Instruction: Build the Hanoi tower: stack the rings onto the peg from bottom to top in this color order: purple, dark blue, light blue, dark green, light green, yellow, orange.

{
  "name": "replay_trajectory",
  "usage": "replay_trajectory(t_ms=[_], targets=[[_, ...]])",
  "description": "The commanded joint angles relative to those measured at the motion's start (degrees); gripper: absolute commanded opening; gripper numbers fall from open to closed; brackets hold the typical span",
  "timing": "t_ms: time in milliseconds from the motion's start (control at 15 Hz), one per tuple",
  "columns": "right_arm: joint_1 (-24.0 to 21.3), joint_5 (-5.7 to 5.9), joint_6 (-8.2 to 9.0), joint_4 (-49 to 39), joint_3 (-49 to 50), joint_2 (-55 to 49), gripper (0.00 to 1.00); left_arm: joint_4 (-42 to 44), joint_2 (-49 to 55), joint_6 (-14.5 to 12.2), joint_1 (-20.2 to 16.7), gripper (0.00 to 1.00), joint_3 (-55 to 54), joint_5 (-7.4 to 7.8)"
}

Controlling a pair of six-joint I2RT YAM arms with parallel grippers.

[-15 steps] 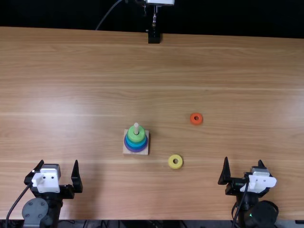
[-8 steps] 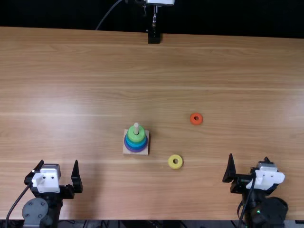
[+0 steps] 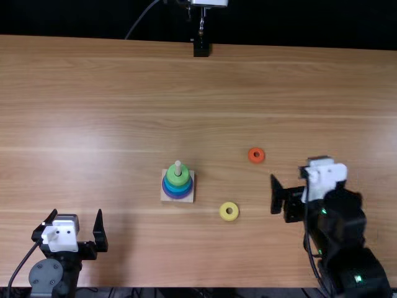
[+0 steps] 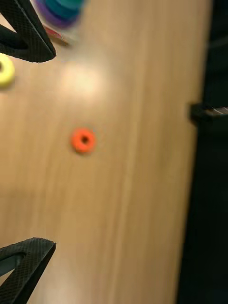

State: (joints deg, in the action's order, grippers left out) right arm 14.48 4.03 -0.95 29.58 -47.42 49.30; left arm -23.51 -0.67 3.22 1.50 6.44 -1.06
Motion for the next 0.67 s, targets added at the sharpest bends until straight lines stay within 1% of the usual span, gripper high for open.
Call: replay_trajectory(t_ms=[0,67,133,200,267,333,400,533,600], targets=[[5.38,0.71,3.17,2.65,-5.23,5.46,1.00,-4.55,0.67,-0.27,0.00,1.00,-6.44,0.22],[8.99,0.71,5.49,5.92,-7.69,8.80,1.00,-4.55,0.67,-0.27,0.08,1.00,-6.44,0.22],[11.18,0.71,8.65,9.40,-9.27,11.70,1.00,-4.55,0.67,-0.27,0.00,1.00,-6.44,0.22],[12.68,0.71,11.08,12.14,-10.50,15.04,1.00,-4.55,0.67,-0.27,0.08,1.00,-6.44,0.22],[14.08,0.71,13.29,14.04,-11.82,18.99,1.00,-4.55,0.67,-0.27,0.08,1.00,-6.44,0.22],[14.52,0.71,14.87,14.88,-12.52,22.51,1.00,-4.55,0.67,-0.27,0.00,1.00,-6.44,0.32],[14.52,0.71,16.14,15.09,-12.70,25.58,1.00,-4.55,0.67,-0.27,0.00,1.00,-6.44,0.32],[14.52,0.19,16.35,15.20,-12.61,31.12,1.00,-4.55,0.67,-0.27,0.00,1.00,-6.44,0.22],[14.52,0.19,16.56,15.20,-12.61,33.23,1.00,-4.55,0.67,-0.27,0.08,1.00,-6.44,0.22]])
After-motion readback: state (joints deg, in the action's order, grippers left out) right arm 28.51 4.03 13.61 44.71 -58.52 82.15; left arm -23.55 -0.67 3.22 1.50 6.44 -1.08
